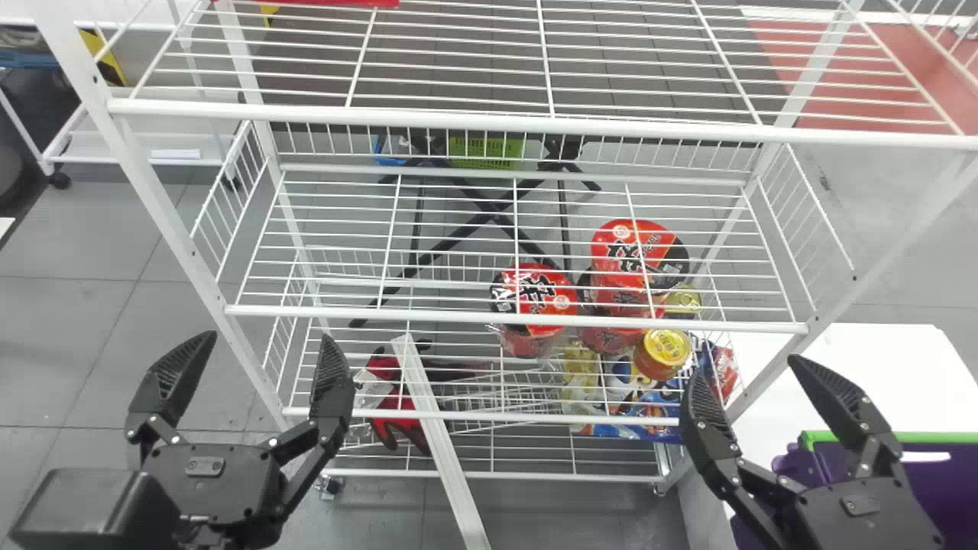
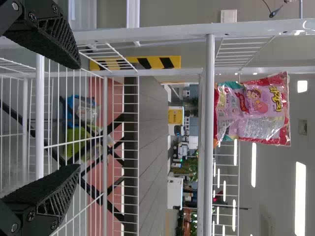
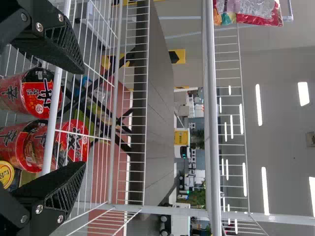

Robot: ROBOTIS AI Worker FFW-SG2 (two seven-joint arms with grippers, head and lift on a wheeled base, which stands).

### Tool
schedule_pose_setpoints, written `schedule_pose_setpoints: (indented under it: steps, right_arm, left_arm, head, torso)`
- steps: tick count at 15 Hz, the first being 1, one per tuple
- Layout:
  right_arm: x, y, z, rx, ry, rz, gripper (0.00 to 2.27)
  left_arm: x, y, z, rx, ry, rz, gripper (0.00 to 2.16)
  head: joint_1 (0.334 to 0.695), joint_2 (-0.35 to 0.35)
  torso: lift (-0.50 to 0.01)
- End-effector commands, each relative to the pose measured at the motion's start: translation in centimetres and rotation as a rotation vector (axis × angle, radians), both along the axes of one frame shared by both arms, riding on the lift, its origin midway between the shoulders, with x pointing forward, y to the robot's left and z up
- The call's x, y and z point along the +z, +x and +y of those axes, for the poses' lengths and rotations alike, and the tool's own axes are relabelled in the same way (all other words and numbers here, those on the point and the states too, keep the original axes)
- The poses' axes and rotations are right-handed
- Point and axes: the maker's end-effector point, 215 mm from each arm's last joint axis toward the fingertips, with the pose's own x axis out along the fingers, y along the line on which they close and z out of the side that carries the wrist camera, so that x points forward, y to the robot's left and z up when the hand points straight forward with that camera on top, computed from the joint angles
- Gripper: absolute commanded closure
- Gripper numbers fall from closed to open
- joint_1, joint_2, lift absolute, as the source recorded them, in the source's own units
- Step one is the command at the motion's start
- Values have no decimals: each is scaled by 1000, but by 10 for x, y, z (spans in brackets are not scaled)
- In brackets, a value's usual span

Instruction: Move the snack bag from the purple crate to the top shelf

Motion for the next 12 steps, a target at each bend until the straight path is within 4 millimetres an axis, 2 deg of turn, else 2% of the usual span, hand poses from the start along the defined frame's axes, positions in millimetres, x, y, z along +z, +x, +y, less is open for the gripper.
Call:
schedule_pose_setpoints:
  steps: [1,12]
  right_arm:
    - [1,0,0,0,0,-2,181]
    - [2,-1,0,3,-2,-4,181]
  left_arm:
    - [1,0,0,1,0,-4,103]
    - [1,1,0,0,-3,-4,103]
  head:
    - [695,-47]
    - [695,-45]
  torso:
    - [-320]
    - [-364]
